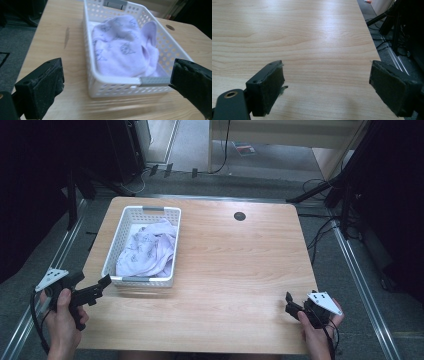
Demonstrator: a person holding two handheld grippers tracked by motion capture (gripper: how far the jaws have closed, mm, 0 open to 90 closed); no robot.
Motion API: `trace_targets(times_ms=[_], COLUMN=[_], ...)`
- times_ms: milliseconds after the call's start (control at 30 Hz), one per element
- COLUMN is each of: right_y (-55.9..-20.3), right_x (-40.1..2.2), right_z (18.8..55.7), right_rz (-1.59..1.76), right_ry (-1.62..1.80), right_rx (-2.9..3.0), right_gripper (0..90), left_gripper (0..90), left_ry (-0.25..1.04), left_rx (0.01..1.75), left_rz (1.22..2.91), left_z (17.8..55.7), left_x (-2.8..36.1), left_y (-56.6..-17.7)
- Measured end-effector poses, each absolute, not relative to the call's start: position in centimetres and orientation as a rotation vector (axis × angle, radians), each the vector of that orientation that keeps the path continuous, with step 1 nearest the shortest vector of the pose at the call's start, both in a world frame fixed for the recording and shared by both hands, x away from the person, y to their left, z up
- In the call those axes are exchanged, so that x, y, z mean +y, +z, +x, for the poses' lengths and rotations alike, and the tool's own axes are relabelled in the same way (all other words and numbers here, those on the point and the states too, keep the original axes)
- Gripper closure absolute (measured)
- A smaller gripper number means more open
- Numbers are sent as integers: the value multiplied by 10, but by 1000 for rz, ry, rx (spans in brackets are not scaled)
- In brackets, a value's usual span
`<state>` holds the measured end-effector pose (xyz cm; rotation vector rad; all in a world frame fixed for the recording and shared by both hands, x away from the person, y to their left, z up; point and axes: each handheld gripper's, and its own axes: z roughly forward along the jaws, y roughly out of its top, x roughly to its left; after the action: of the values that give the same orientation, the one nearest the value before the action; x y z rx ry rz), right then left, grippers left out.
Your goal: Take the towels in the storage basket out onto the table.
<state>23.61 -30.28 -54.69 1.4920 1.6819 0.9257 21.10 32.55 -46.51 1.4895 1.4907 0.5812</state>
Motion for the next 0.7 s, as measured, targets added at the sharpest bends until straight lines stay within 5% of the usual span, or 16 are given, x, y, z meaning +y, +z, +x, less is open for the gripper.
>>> trace_targets(times_ms=[700], right_y=[-547], right_x=[-304], right_z=[236], right_rz=[1489], right_ry=[945], right_rx=[1702], right_gripper=[129], left_gripper=[0], left_ry=[412], left_rx=[1530], left_rz=[1774], left_z=[318], left_x=[262], left_y=[-441])
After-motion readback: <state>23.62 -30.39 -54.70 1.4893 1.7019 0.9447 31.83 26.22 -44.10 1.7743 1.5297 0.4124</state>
